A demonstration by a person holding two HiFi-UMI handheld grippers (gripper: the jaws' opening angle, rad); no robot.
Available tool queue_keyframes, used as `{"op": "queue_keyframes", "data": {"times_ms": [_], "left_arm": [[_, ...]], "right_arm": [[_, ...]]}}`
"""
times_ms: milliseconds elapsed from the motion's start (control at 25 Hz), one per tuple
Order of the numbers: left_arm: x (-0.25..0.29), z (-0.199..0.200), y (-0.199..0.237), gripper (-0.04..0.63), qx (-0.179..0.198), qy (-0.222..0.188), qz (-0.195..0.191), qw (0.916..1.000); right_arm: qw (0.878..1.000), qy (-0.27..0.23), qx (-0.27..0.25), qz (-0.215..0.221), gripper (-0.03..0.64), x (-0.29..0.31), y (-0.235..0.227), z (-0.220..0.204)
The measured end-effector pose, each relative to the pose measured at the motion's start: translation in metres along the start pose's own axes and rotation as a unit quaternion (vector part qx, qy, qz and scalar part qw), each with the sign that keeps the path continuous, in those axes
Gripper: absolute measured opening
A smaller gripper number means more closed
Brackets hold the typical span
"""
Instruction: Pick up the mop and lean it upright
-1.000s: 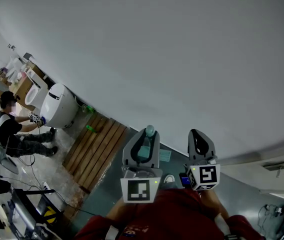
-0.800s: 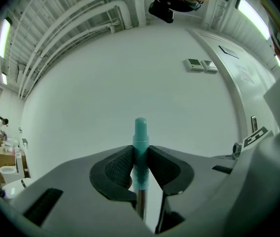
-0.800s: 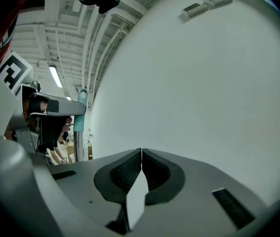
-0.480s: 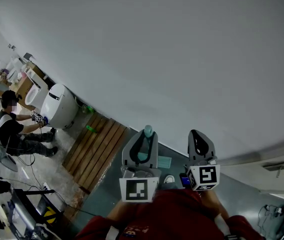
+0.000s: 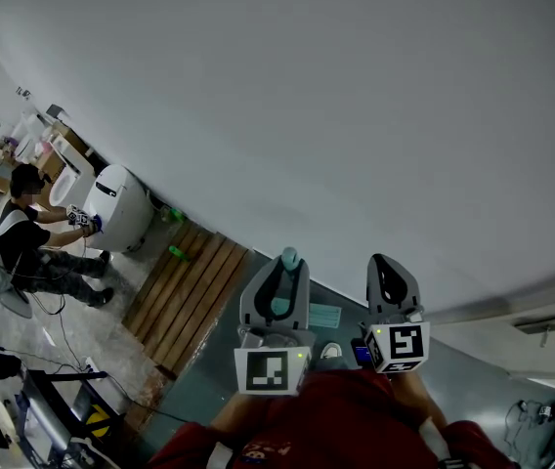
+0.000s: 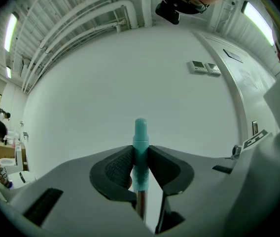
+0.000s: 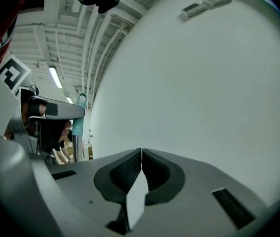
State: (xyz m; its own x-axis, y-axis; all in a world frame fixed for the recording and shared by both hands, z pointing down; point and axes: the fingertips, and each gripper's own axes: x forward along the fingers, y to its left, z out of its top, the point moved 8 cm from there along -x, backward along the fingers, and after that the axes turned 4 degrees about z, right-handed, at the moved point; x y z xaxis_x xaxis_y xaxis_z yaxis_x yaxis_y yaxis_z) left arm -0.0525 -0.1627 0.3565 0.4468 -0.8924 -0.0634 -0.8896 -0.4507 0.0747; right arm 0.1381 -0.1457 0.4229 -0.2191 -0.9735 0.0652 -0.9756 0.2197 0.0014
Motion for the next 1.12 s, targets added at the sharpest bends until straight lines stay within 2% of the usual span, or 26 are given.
{"op": "queue_keyframes", "data": {"times_ms": [320,560,720,960,1120], "left_arm": [[-0.001,-0.002,0.006,0.110,0.009,-0.006,-0.003,0.9999],[0.001,-0.023,0.009,0.110,0.023,-0.002,-0.014,0.9996],[0.006,-0.040,0.012,0.110,0.027,0.002,-0.038,0.9989],[0.014,-0.058,0.025,0.109,0.043,0.027,-0.102,0.9935],[0.019,-0.072,0.027,0.110,0.042,0.042,-0.114,0.9917]], "right_arm": [[1.000,0.003,0.003,-0.002,0.019,0.000,0.002,0.002],[1.000,0.001,-0.003,-0.001,0.019,-0.001,0.002,0.002],[1.000,0.003,0.000,-0.003,0.020,-0.001,0.000,-0.001],[1.000,0.007,0.000,-0.002,0.020,-0.001,0.003,-0.001],[1.000,0.010,0.000,-0.005,0.019,-0.002,0.003,-0.004]]}}
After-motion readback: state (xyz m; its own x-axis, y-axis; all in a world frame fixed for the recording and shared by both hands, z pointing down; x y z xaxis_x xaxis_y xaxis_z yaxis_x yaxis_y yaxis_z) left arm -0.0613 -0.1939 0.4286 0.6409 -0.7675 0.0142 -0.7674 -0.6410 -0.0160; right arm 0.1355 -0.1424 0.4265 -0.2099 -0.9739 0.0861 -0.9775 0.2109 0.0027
